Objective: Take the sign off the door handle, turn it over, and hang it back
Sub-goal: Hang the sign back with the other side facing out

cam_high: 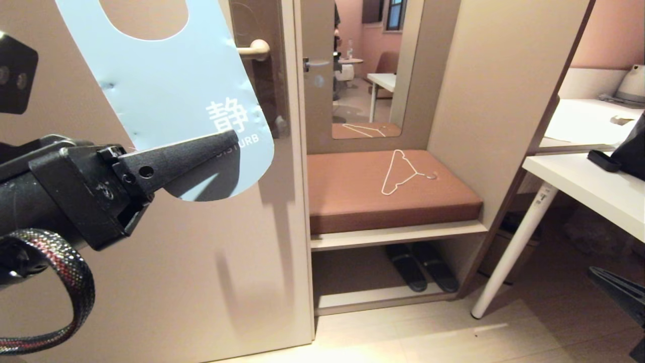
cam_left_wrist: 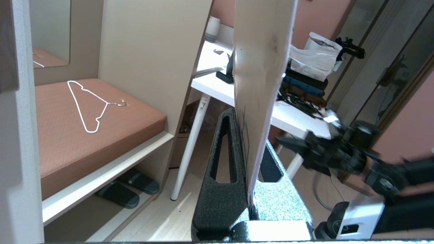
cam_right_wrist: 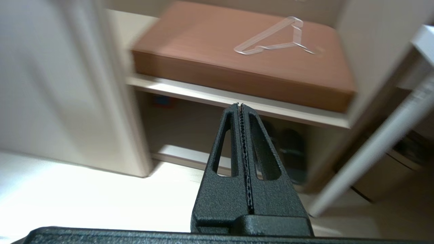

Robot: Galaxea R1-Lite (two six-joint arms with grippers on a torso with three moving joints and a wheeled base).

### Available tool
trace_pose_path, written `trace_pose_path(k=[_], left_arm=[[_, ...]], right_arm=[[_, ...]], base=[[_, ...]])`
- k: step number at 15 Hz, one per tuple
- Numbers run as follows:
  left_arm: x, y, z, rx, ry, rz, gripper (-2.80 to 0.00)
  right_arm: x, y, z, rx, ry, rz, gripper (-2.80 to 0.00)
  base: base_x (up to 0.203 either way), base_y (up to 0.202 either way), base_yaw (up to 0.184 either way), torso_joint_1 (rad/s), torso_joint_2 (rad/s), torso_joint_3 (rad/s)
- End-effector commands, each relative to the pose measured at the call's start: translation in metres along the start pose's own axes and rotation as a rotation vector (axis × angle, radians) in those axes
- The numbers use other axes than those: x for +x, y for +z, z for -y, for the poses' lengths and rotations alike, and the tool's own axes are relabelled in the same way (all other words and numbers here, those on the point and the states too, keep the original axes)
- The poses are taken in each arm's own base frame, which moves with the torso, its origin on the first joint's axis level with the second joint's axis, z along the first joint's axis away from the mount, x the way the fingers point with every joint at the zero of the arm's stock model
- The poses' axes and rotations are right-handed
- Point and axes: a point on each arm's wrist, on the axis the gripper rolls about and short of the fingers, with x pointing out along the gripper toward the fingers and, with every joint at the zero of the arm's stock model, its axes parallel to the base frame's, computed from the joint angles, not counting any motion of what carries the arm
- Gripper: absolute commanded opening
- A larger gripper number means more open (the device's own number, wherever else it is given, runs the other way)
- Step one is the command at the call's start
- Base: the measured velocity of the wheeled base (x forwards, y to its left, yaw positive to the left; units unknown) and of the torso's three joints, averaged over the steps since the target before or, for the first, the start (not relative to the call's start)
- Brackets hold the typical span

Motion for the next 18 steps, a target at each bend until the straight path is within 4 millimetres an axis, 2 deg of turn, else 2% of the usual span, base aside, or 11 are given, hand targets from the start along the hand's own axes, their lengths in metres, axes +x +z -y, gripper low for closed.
trace_pose_path(k=[1,3,6,10,15,18], left_arm=[[-0.001,0.001,0.001,0.002,-0.005,0.007,-2.80],[-0.001,0.001,0.001,0.016,-0.004,0.007,-2.80],[-0.002,0.002,0.002,0.030,-0.010,0.011,-2.80],[-0.003,0.000,0.001,0.037,-0.001,0.005,-2.80],[-0.002,-0.002,0.000,0.036,0.010,-0.001,-2.80],[-0.002,-0.002,0.000,0.048,0.017,-0.005,-2.80]], right_arm=[[-0.026,0.002,-0.015,-0.052,0.012,0.099,-2.80],[-0.044,-0.009,-0.027,-0.046,0.038,0.090,-2.80],[-0.047,-0.020,-0.033,-0.022,0.104,0.026,-2.80],[-0.053,-0.034,-0.031,0.011,-0.126,-0.084,-2.80],[-0.076,-0.050,-0.040,0.046,-0.196,-0.044,-2.80],[-0.077,-0.059,-0.037,0.063,-0.377,-0.136,-2.80]], base=[[0.000,0.000,0.000,0.000,0.00,0.000],[0.000,0.000,0.000,0.000,0.00,0.000],[0.000,0.000,0.000,0.000,0.00,0.000],[0.000,0.000,0.000,0.000,0.00,0.000],[0.000,0.000,0.000,0.000,0.00,0.000],[0.000,0.000,0.000,0.000,0.00,0.000]])
